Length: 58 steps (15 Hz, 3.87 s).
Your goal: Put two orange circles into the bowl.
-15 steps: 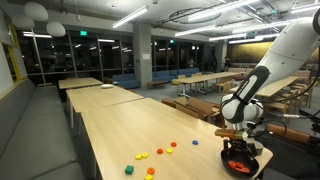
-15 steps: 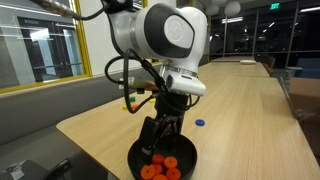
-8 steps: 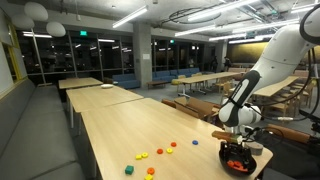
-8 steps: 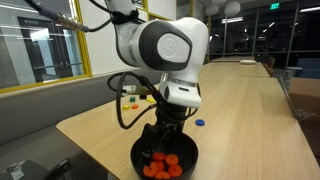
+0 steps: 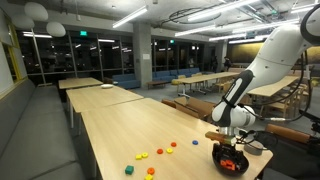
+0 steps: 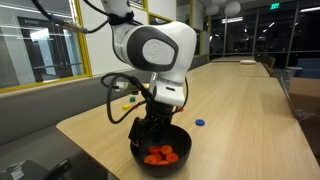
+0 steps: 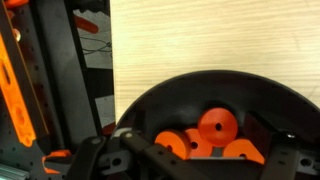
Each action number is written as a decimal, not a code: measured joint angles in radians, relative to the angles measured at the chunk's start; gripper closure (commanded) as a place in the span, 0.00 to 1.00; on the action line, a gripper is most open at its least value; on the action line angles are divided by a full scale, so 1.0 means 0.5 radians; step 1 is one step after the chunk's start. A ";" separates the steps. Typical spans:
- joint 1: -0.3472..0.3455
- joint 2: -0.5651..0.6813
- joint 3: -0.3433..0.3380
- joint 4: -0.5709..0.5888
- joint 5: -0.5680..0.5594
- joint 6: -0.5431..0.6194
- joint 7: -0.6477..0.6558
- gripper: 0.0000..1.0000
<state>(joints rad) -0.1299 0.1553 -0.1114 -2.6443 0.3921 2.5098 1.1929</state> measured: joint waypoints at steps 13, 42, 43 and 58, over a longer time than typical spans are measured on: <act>0.287 0.043 0.244 0.038 0.269 0.149 -0.053 0.00; 0.564 0.334 0.714 0.396 0.587 0.291 -0.122 0.00; 0.573 0.339 0.719 0.411 0.602 0.279 -0.141 0.00; 0.695 0.325 0.595 0.592 0.283 0.006 -0.194 0.00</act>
<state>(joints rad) 0.2179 0.3178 0.1862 -2.3482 0.5335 2.5128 1.0962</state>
